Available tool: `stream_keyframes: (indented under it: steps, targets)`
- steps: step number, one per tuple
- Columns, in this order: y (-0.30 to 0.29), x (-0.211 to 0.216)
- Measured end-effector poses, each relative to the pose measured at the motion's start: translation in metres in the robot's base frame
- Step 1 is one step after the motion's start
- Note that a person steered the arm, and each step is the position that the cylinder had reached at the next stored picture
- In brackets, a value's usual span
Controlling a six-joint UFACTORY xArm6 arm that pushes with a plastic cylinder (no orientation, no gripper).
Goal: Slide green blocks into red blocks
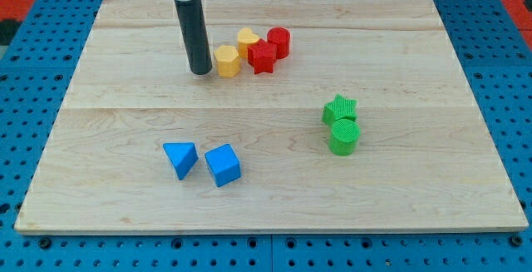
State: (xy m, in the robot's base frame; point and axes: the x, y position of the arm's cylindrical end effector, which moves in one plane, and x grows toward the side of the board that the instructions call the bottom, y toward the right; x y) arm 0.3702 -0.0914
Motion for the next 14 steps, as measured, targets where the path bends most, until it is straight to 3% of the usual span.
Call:
stream_keyframes:
  steps: [2,4,5,6,9,12,13,14]
  targets:
    - [0.048,0.023]
    - [0.096,0.128]
    - [0.156,0.162]
    - [0.192,0.168]
    - [0.192,0.063]
    - [0.208,0.041]
    - [0.173,0.038]
    - [0.181,0.038]
